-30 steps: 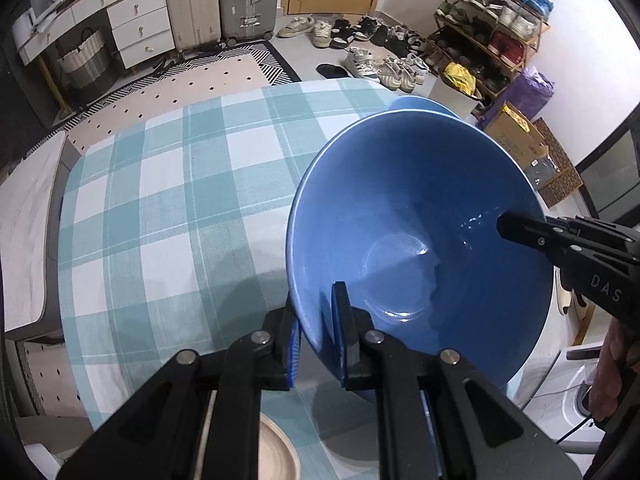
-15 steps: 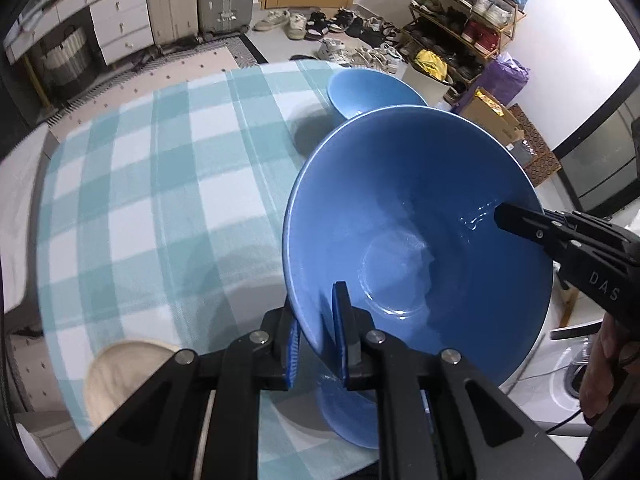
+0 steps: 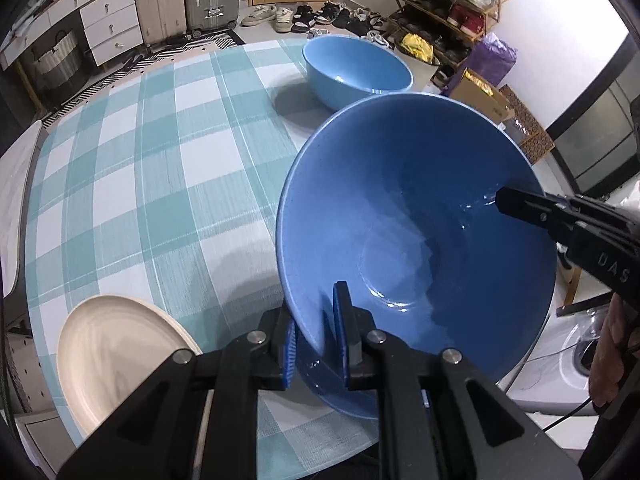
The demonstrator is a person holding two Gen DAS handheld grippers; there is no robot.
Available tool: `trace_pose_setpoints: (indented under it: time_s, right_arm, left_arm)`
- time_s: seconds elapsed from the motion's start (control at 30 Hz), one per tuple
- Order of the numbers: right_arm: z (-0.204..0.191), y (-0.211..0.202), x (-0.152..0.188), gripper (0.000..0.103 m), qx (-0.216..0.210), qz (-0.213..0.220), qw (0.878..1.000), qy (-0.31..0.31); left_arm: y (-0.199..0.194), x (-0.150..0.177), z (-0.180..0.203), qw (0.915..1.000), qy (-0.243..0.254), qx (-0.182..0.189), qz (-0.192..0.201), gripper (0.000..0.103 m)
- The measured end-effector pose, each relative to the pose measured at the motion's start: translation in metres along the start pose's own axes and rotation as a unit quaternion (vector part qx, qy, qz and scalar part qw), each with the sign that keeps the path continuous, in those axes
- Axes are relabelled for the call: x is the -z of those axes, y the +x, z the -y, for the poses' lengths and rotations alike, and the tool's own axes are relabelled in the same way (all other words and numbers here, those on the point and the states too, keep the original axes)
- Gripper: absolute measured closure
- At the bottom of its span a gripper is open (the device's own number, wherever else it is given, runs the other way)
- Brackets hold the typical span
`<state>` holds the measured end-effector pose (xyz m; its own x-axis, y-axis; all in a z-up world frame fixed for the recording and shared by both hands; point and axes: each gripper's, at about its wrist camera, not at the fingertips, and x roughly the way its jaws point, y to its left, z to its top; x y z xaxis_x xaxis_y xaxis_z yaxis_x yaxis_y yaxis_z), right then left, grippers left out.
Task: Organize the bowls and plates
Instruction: 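Lift and carry the blue bowl over the placed blue bowl with both tools, then lower the held blue bowl into the other blue bowl and open both tools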
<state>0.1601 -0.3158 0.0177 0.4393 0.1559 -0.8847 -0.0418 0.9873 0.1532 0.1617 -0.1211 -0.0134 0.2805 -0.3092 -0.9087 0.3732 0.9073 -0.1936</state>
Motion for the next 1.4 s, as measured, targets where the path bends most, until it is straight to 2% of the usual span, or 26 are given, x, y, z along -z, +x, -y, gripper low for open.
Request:
trace_pose_setpoints:
  time_s: [0.27,0.57,0.83,1.0,1.4]
  right_arm:
    - [-0.002,0.016,0.029,0.095,0.0,0.008,1.0,-0.008]
    - [-0.007,0.039,0.051,0.094,-0.002,-0.005,1.0,-0.016]
    - [-0.004,0.05,0.066,0.093,0.001,-0.011,1.0,-0.017]
    - [-0.008,0.051,0.073,0.092,0.009,-0.003,0.999,-0.043]
    - [-0.006,0.045,0.074,0.092,0.028,0.01,0.998,-0.056]
  left_arm:
    - [0.014,0.022,0.01,0.998,0.033,-0.053,0.007,0.088]
    - [0.029,0.034,0.008,0.9959,0.044,-0.08,0.001,0.088]
    - [0.041,0.044,0.006,0.9966,0.044,-0.069,-0.012,0.088]
    - [0.045,0.045,0.004,0.9974,0.035,-0.063,-0.008,0.088]
    - [0.052,0.051,-0.002,0.9998,-0.001,-0.018,-0.003,0.087]
